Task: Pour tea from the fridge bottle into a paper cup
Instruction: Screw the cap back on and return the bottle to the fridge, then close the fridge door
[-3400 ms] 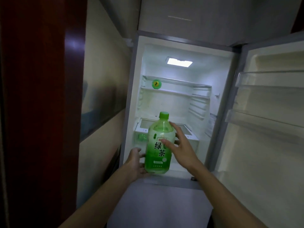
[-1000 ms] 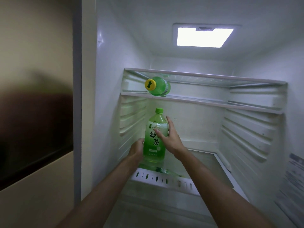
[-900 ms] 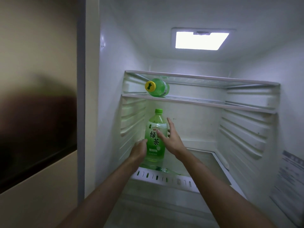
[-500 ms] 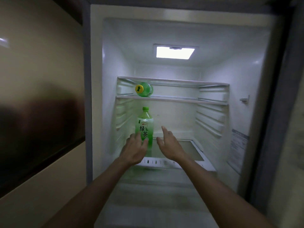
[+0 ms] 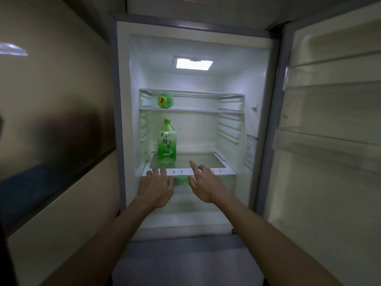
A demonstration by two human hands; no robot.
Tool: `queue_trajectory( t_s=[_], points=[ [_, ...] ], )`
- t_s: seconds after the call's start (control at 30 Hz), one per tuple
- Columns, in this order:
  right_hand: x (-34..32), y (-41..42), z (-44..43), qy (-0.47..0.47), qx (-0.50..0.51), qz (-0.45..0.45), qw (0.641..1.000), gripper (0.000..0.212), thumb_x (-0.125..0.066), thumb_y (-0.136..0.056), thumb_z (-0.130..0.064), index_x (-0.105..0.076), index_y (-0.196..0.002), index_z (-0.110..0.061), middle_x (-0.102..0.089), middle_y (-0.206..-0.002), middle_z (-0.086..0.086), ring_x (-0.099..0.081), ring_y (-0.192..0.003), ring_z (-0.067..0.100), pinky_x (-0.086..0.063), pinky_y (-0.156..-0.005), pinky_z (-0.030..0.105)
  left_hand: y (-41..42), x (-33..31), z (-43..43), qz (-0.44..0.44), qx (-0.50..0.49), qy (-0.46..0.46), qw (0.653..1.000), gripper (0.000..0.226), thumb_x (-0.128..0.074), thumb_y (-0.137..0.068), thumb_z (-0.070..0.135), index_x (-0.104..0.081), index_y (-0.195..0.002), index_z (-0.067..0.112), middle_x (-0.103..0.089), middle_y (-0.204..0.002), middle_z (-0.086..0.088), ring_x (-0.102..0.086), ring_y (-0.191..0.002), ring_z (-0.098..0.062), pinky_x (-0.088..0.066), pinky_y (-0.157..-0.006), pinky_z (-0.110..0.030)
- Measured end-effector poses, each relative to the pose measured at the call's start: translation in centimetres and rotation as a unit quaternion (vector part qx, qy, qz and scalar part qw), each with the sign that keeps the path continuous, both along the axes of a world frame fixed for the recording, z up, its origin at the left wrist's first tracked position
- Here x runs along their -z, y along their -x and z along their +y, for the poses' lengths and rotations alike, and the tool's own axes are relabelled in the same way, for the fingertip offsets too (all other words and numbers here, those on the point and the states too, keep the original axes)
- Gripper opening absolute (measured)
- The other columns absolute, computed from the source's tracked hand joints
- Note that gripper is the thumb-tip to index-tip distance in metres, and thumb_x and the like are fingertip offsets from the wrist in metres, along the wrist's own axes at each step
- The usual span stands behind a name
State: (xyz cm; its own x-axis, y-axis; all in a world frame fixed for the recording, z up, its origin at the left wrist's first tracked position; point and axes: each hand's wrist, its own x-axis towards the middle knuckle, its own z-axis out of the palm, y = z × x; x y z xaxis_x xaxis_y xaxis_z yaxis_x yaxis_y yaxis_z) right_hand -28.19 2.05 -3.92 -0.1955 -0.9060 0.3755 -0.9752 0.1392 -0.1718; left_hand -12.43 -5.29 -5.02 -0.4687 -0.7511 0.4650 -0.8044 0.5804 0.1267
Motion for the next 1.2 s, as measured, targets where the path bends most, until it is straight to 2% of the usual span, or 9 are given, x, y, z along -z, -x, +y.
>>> queue_trajectory(
  t_s=[0.17,0.3,0.77,0.9,1.03,1.2],
  points=[
    [0.2,-1.1,4.8,-0.011,0.023,0.03,0.999,0.055,-0.031,-0.103,-0.039,-0.017,-0.152,-0.021,-0.041,-0.143,0.015,-0.044,-0.125,0.033,-0.045,-0.096,0.05,-2.1,0.4,3.9,-0.02,0.001,0.016,1.0,0.046,-0.03,-0.099,0.041,-0.048,-0.125,0.007,-0.054,-0.122,-0.017,-0.053,-0.107,-0.031,-0.046,-0.086,-0.041],
    [0.2,-1.4,8.1,-0.013,0.032,0.051,0.998,0.056,-0.029,-0.103,-0.04,-0.015,-0.153,-0.021,-0.041,-0.143,0.014,-0.045,-0.124,0.033,-0.047,-0.094,0.05,-3.3,0.2,7.0,-0.032,-0.004,0.001,0.999,0.045,-0.028,-0.1,0.041,-0.047,-0.124,0.008,-0.05,-0.127,-0.017,-0.05,-0.114,-0.031,-0.043,-0.091,-0.043],
    [1.3,-2.0,20.8,-0.046,0.024,0.058,0.997,0.053,-0.028,-0.104,-0.038,-0.015,-0.153,-0.02,-0.038,-0.145,0.015,-0.042,-0.126,0.034,-0.045,-0.09,0.046,-4.7,0.7,19.5,-0.063,-0.029,0.01,0.998,0.043,-0.027,-0.1,0.041,-0.047,-0.12,0.009,-0.054,-0.122,-0.014,-0.053,-0.108,-0.03,-0.045,-0.085,-0.041],
    [2.5,-2.1,24.8,-0.067,0.018,0.058,0.996,0.053,-0.028,-0.104,-0.038,-0.015,-0.153,-0.021,-0.036,-0.147,0.014,-0.04,-0.128,0.034,-0.045,-0.092,0.046,-4.7,2.0,23.8,-0.094,-0.05,0.027,0.994,0.045,-0.028,-0.1,0.043,-0.045,-0.124,0.01,-0.054,-0.124,-0.013,-0.054,-0.108,-0.029,-0.045,-0.085,-0.04],
    [3.7,-2.6,28.2,-0.089,0.015,0.058,0.994,0.054,-0.027,-0.104,-0.038,-0.013,-0.153,-0.021,-0.034,-0.149,0.014,-0.038,-0.131,0.035,-0.043,-0.095,0.047,-5.4,2.9,26.8,-0.091,-0.051,0.003,0.995,0.05,-0.026,-0.1,0.043,-0.039,-0.134,0.008,-0.051,-0.129,-0.015,-0.052,-0.112,-0.03,-0.045,-0.089,-0.042],
    [3.9,-3.3,31.2,-0.086,0.022,0.054,0.995,0.052,-0.027,-0.104,-0.037,-0.016,-0.152,-0.02,-0.037,-0.146,0.014,-0.04,-0.128,0.033,-0.045,-0.089,0.045,-6.5,3.4,29.2,-0.097,-0.048,0.004,0.994,0.052,-0.025,-0.101,0.043,-0.037,-0.137,0.007,-0.051,-0.129,-0.015,-0.053,-0.111,-0.03,-0.047,-0.089,-0.04]
  ],
)
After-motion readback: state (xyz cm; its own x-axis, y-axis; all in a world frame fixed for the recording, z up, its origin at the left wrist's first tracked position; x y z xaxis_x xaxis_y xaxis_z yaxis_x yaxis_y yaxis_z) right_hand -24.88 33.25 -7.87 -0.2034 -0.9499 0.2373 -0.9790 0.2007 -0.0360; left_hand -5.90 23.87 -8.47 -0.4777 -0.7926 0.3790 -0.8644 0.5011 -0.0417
